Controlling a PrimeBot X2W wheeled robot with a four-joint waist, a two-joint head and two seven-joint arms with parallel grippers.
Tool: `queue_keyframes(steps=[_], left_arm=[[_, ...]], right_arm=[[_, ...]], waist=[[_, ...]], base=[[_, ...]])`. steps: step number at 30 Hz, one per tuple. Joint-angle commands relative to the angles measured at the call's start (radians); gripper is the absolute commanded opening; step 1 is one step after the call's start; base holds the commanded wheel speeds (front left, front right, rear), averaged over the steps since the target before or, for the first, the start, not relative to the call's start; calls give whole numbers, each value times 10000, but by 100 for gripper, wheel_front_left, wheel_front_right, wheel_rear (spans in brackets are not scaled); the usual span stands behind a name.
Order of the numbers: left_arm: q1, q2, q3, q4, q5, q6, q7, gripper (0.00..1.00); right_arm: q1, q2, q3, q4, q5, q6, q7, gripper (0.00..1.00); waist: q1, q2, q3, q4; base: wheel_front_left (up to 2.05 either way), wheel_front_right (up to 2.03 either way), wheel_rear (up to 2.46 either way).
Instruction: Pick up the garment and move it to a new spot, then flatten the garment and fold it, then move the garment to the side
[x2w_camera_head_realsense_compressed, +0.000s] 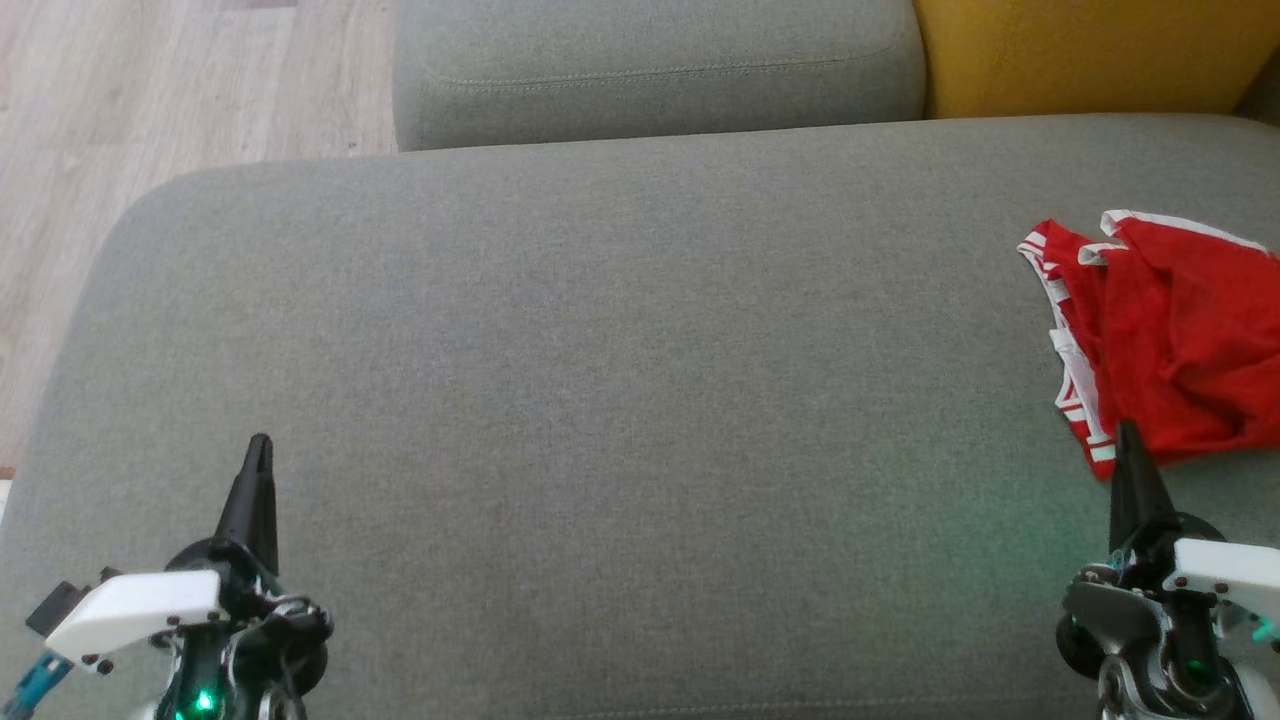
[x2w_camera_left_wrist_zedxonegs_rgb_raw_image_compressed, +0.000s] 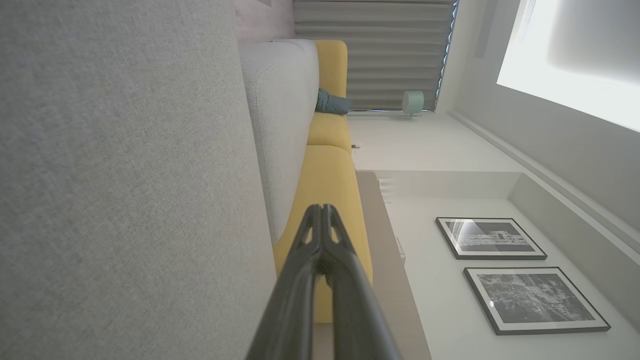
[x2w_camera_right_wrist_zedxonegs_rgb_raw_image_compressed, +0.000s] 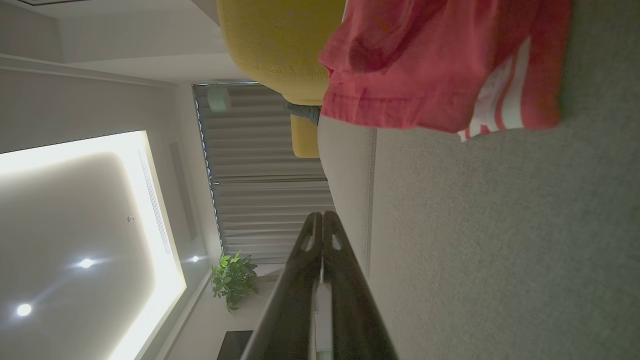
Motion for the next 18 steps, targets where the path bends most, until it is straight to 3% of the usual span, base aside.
queue_keyframes(steps=[1, 18], left_arm=[[-565, 62, 322, -273, 32, -71, 68, 0], [-568, 42, 351, -272, 56, -71, 92, 0]], right_arm=[[-517, -88, 160, -312, -39, -9, 71, 0], [-521, -58, 116, -310, -75, -9, 105, 0]], waist=[[0, 0, 0, 0], [0, 0, 0, 0]], base=[[0, 0, 0], [0, 0, 0]])
